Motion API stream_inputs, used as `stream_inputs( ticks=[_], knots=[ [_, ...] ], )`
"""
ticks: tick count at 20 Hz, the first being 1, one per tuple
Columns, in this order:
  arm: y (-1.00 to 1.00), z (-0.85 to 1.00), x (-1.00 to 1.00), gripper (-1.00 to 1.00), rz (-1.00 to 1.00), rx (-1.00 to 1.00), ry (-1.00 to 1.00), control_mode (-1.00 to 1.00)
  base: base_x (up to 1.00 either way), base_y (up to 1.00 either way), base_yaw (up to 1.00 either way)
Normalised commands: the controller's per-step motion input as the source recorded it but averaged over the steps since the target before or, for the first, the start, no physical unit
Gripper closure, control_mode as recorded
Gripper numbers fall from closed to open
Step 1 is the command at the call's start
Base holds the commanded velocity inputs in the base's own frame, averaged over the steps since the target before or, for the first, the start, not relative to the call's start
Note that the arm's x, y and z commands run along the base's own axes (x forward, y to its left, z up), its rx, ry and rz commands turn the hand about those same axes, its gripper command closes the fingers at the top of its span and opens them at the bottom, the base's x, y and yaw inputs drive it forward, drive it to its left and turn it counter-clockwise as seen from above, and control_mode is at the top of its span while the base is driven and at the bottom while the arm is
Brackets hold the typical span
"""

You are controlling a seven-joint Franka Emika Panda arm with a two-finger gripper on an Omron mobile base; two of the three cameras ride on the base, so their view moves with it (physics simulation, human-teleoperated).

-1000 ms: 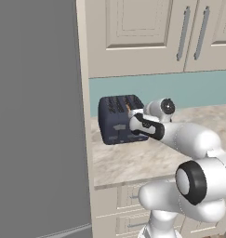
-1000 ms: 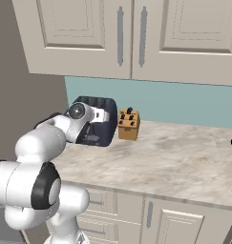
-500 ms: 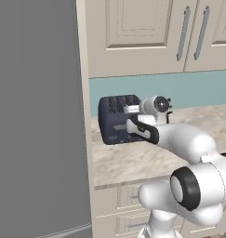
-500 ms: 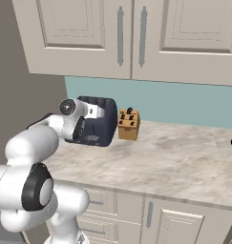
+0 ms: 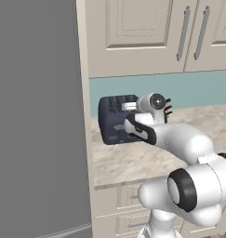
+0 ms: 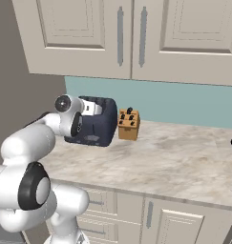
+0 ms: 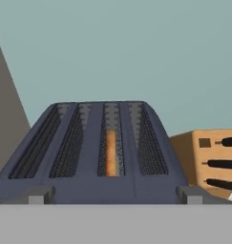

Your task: Start the toaster. Once the lever pops up, take the bread to the plate on the dining counter.

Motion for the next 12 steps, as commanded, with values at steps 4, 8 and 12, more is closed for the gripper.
stream_inputs(
  ticks=[4, 8, 12],
  knots=[
    [0.00, -0.01, 0.06, -1.00, 0.00, 0.00, -0.04, -1.00, 0.00, 0.00, 0.00],
    [0.00, -0.05, 0.04, -1.00, 0.00, 0.00, 0.00, -1.00, 0.00, 0.00, 0.00],
    [0.00, -0.01, 0.08, -1.00, 0.00, 0.00, 0.00, -1.00, 0.00, 0.00, 0.00]
  ],
)
